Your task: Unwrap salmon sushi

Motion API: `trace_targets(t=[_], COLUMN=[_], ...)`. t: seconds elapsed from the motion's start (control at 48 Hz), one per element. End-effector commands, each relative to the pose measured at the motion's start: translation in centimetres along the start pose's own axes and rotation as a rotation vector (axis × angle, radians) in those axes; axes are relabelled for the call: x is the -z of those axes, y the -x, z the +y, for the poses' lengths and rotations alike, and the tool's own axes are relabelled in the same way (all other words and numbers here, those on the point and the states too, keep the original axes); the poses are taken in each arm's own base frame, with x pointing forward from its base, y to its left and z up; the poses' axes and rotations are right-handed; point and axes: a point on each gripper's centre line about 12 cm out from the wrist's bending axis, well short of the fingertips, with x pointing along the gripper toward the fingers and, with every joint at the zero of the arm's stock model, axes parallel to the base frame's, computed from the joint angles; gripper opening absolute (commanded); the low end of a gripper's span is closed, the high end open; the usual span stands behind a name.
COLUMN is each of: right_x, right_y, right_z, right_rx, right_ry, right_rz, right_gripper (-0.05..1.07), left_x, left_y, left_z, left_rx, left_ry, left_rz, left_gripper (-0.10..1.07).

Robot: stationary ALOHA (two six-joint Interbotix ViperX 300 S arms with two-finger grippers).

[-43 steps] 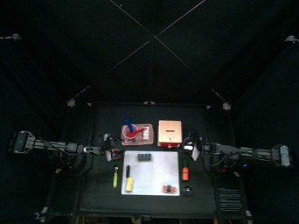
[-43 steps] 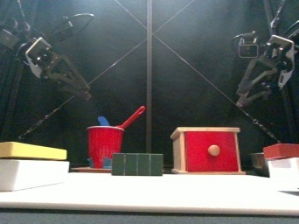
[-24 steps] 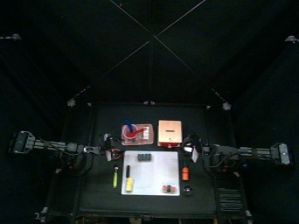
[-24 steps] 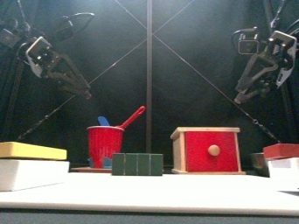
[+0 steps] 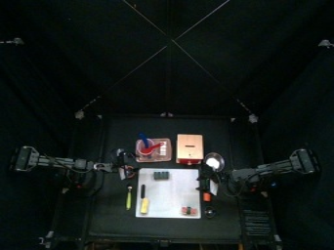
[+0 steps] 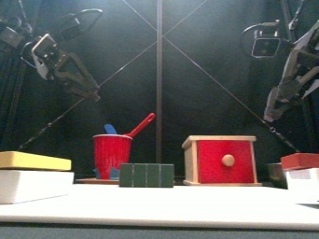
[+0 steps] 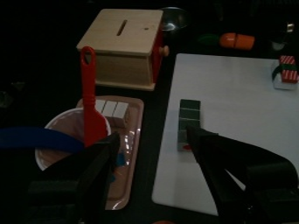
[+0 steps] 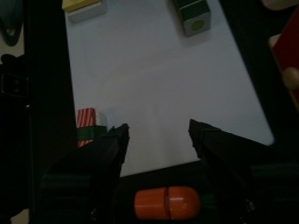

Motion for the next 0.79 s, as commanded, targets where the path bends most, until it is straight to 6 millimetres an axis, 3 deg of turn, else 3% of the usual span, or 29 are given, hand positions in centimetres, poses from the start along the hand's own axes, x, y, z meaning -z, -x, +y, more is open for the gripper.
trace_targets(t=[0.0,0.125,0.458,0.771], right_x=[-0.8,-0.7,0.5,-0.9], right_y=[-0.5,-0.8,-2.1,-5.2], right_z=[1.8,2.8,5.4,7.4], right_rx=[-0.029,-0.032,-0.055,0.035], right_ry=[0.034,0.059,0.072,0.026], right_rz=[0.022,0.070,0.196,0.383], right_gripper=[0.95,1.02,1.02,1.02], left_x=[-1.4,-1.5,-2.1,-2.1], left_y=[0.0,0.0,-0.4,-0.4], left_z=[0.0,-0.1,-0.1,0.1], left_rx=[0.003,0.003,-0.003,-0.019], left_ry=[0.012,0.013,0.008,0.007], left_rz=[-0.034,-0.035,-0.040,-0.040], left_gripper=[0.95,0.95,0.95,0.95])
